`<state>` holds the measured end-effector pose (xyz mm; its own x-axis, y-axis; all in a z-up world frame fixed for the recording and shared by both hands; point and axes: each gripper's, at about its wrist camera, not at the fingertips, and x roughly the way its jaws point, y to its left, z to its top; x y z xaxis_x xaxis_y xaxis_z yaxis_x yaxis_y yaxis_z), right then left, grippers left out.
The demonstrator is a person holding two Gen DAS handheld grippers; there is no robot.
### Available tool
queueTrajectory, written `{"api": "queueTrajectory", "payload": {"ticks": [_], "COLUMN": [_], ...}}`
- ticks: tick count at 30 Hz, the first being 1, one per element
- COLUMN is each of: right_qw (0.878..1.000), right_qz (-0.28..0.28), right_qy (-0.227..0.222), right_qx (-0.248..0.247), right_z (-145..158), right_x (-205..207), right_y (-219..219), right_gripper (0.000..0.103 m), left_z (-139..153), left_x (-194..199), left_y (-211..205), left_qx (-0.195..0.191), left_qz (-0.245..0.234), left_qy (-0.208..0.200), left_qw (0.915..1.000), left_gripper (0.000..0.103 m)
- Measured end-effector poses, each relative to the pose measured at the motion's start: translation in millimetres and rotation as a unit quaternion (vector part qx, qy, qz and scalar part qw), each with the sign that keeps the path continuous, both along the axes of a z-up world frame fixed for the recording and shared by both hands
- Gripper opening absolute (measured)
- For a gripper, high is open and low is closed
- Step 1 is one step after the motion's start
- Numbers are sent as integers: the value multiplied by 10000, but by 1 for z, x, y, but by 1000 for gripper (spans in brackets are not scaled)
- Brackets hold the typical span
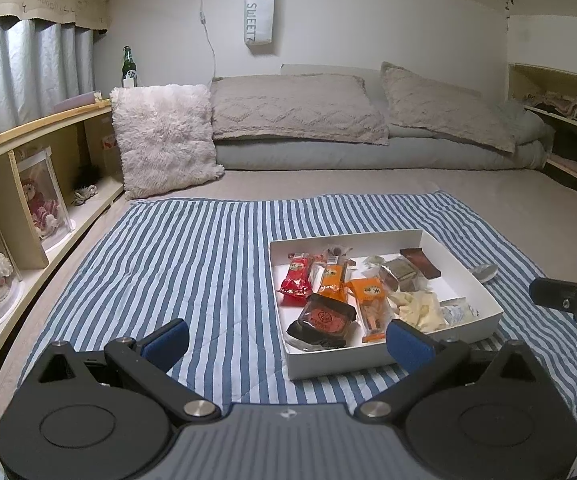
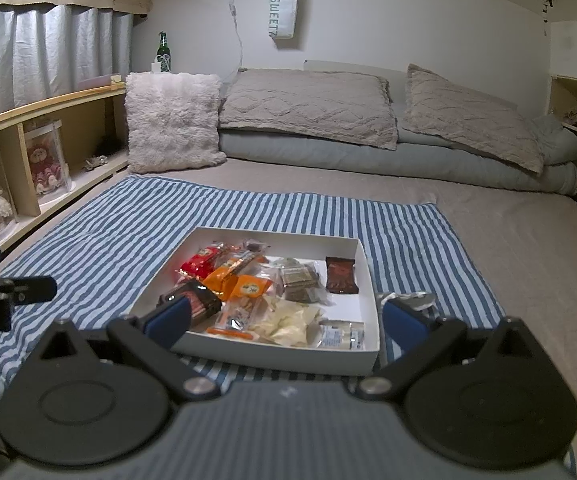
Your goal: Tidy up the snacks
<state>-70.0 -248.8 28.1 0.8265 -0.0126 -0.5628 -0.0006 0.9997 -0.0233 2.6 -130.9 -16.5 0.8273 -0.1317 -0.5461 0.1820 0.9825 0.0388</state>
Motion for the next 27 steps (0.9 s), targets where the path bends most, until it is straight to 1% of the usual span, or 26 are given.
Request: {"api": "queueTrajectory", "payload": {"ticks": [27], "right_qw": [10000], "right_qz": [93], "right_qy": [30], "right_qx": [1], "right_z": [-3], "right_x": [3], "right_y": [0], "right_gripper": [102], "left_z": [-2], "left_x": [0], "left_y": [0], "left_qx": [5], "left_qz": [-2], "left_qy": [19], "left_qw": [10000], "left_gripper": [103]}}
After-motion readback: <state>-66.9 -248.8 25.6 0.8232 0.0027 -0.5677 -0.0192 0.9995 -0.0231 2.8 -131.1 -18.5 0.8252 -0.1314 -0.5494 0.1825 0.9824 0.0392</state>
